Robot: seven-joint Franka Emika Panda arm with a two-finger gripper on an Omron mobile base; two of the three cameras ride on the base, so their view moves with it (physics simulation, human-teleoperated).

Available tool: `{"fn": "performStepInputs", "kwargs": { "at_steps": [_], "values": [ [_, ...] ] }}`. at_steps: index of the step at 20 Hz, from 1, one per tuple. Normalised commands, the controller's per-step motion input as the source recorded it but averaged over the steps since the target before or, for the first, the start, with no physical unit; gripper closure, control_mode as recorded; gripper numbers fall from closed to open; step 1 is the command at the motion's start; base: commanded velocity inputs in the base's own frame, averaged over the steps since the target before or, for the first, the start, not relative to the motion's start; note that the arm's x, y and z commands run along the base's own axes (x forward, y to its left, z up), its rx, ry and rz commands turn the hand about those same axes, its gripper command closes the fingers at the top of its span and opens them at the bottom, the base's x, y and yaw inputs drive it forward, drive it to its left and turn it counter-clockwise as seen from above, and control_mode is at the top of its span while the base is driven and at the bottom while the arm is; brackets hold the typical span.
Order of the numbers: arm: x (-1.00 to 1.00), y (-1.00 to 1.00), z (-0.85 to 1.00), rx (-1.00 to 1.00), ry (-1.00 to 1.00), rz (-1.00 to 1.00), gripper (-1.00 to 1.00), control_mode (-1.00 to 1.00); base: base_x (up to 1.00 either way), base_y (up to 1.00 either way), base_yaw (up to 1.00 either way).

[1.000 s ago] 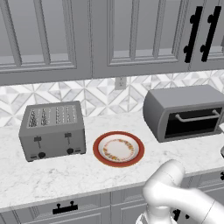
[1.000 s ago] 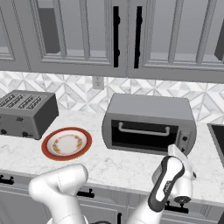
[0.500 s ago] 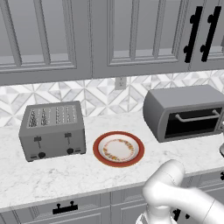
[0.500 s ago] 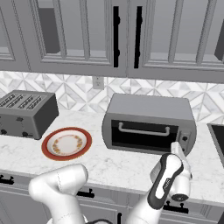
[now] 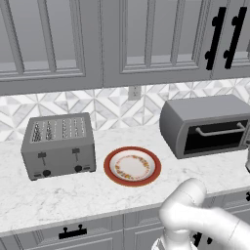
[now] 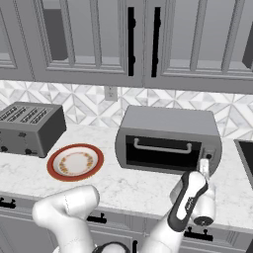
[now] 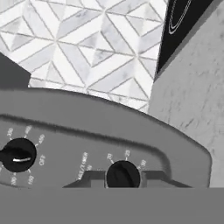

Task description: Pick up the kebab skewer and baguette bread, and place them inside the toaster oven. Close the toaster oven door and start by setting the timer.

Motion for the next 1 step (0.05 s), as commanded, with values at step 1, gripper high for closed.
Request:
{"fn": "performStepInputs", "kwargs": {
  "at_steps": [1],
  "values": [
    [0.0, 0.09, 0.0, 0.3, 0.0, 0.0, 1.0, -1.0, 0.0, 0.0, 0.0]
  ]
}}
